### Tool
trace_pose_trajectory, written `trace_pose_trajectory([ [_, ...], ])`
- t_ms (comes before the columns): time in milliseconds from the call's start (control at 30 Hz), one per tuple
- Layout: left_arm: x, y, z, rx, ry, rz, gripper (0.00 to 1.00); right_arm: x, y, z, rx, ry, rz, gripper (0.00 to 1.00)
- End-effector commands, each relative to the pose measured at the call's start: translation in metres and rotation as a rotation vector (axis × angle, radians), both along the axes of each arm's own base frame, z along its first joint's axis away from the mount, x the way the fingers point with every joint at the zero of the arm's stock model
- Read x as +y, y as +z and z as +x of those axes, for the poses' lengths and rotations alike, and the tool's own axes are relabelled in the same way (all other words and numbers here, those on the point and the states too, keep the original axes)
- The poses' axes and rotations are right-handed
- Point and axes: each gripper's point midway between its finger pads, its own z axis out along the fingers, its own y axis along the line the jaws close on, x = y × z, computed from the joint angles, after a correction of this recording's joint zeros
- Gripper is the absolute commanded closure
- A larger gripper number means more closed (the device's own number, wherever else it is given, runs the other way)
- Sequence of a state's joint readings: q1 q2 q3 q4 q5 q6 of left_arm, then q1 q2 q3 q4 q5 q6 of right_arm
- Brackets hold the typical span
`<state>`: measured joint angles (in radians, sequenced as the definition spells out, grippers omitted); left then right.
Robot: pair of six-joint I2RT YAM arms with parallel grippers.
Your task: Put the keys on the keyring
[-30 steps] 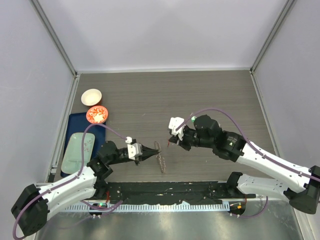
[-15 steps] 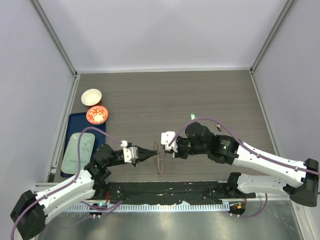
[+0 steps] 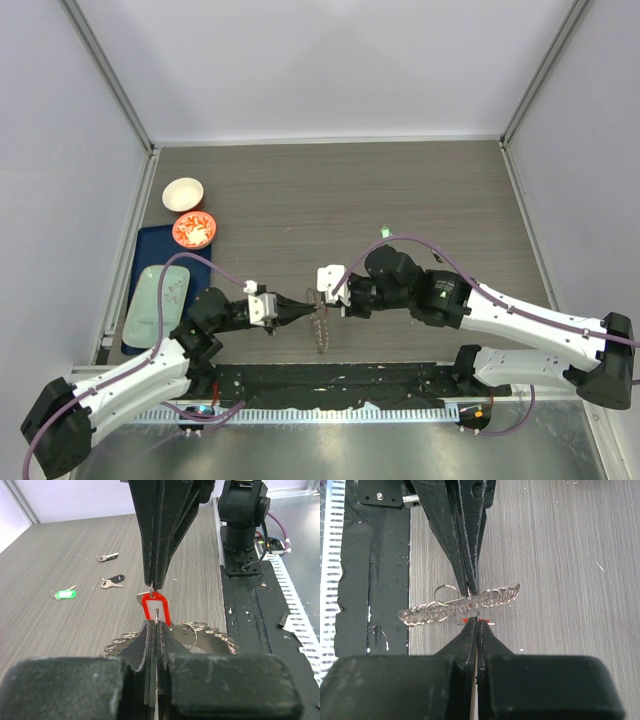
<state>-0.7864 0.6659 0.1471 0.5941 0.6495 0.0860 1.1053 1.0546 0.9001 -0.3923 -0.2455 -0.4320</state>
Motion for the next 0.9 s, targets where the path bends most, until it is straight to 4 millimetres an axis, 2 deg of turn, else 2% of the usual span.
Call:
trace_pose_trajectory([
  [0,-0.002,0.022,-0.004,-0.065,-0.028,-0.065,1.0,0.013,0.015,0.001,-0.032,0.026,0.058,0.99],
  [600,-0.003,0.022,-0.003,-0.055,-0.025,-0.064,1.0,0.016,0.015,-0.009,-0.023,0.089,0.066,0.99],
  [867,-0.003,0.022,-0.005,-0.055,-0.035,-0.064,1.0,0.016,0.012,-0.006,-0.038,0.077,0.059,0.99],
])
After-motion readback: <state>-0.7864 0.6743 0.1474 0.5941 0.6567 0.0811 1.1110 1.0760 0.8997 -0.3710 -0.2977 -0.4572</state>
